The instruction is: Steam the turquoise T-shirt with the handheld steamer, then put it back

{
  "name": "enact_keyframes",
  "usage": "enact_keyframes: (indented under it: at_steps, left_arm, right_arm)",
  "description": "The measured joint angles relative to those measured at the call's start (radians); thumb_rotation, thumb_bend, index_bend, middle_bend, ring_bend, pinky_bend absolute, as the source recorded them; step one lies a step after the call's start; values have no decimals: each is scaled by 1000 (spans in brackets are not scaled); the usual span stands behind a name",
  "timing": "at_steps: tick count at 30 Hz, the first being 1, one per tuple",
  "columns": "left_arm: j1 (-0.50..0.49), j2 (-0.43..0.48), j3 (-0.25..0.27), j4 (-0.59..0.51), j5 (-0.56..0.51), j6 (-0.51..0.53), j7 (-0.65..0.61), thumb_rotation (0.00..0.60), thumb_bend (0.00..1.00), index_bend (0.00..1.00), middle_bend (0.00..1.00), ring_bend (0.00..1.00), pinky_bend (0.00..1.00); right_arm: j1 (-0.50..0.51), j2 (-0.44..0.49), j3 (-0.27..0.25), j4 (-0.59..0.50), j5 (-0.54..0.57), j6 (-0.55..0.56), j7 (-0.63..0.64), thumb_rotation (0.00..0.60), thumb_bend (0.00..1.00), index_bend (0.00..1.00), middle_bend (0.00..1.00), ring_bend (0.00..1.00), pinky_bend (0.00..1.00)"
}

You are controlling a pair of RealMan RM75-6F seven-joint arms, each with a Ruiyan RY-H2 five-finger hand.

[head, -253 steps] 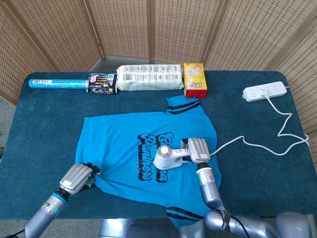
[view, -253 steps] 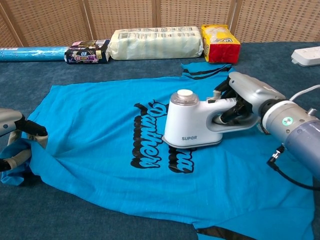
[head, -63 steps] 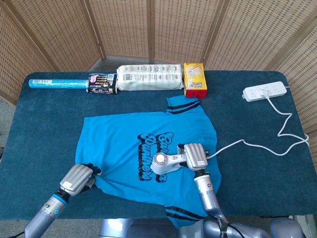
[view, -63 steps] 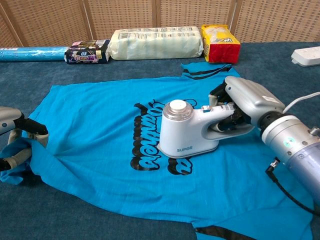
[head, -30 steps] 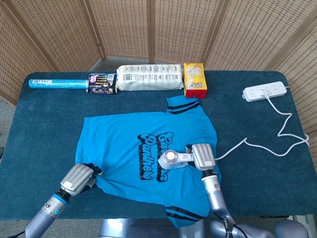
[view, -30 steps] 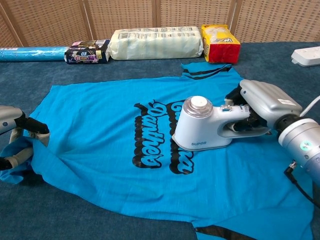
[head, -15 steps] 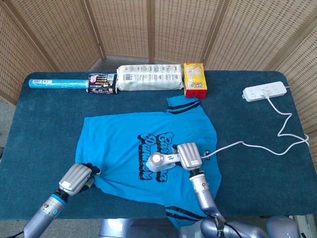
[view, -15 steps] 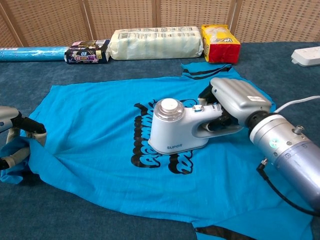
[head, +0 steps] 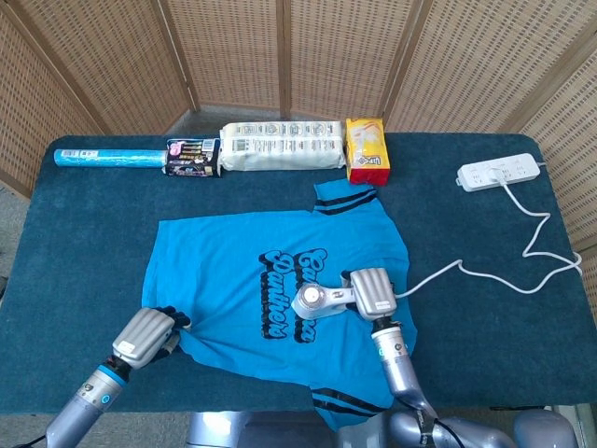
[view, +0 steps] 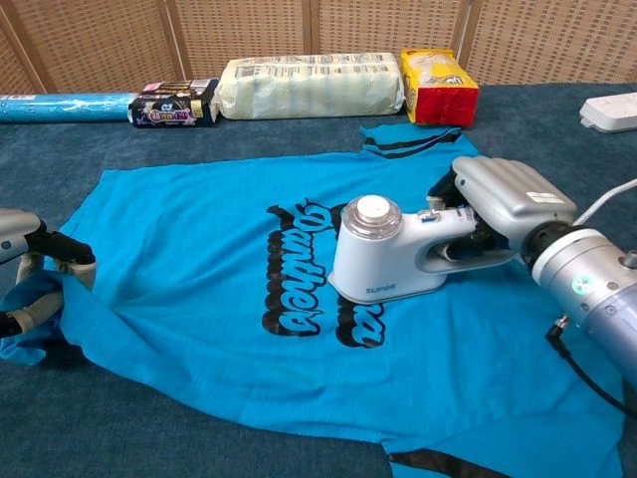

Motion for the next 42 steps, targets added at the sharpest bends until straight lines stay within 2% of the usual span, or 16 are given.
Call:
enact_keyframes:
  at_steps: [9,30,42]
  left_arm:
    - [-2,-6,0,4,-3,-6,2,600,540,564,548,453,559]
    - [10,6,6,9,0,10,-13,600,539,564,548,454,559]
    - [7,3,2,3,4,10,-5,600,540,563,548,453,559]
  right_arm:
    - [-25,42,-1,16,28,-10,13,600,325,758,771,804,727]
    - [43,-43,14,13,7,-38,-42,600,326,757,771,805,726]
    - [17,17,6,3,21,-27,-61,600,327,756,771,804,726]
